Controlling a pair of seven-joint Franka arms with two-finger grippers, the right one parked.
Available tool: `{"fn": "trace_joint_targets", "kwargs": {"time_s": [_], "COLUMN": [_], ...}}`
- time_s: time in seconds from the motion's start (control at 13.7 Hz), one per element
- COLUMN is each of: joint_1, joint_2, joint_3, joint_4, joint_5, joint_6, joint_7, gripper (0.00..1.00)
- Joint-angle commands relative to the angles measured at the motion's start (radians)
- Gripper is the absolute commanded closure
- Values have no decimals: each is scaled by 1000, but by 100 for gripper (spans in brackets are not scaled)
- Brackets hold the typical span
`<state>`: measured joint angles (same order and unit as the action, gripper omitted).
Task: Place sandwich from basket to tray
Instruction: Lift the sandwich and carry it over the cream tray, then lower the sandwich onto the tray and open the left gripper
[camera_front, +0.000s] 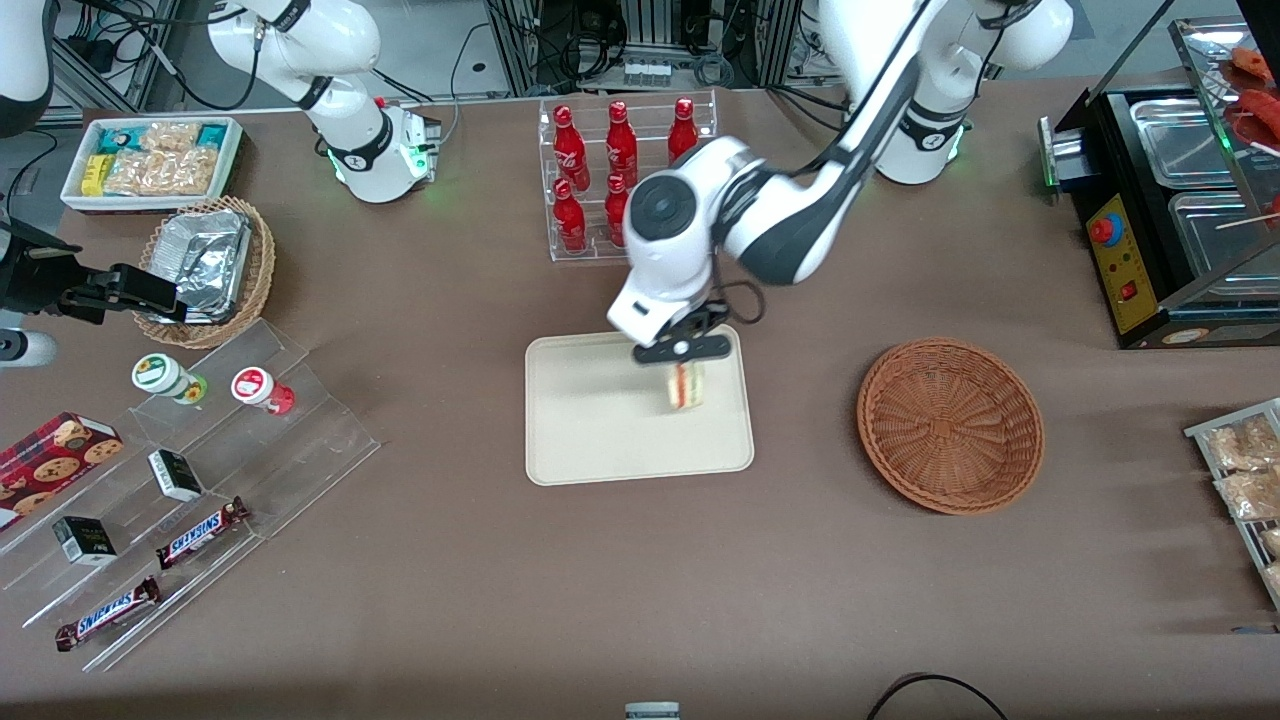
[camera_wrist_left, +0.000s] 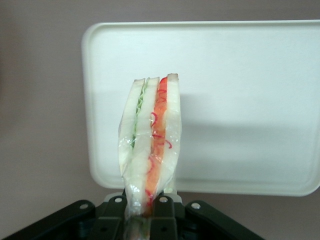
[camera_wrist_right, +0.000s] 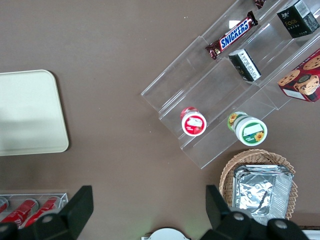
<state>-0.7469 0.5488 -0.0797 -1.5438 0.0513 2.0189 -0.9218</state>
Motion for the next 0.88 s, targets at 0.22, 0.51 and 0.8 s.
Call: {"fn": "trace_joint_targets", "kwargs": {"time_s": [0.22, 0.51, 0.8], "joint_1": [-61, -77, -91], "joint_2": [150, 178, 203], "joint_3": [15, 15, 18], "joint_4": [88, 83, 90], "joint_5": [18, 21, 22], "joint_6": [139, 166, 167], "joint_7": [-60, -60, -57], "gripper": [100, 100, 84]}}
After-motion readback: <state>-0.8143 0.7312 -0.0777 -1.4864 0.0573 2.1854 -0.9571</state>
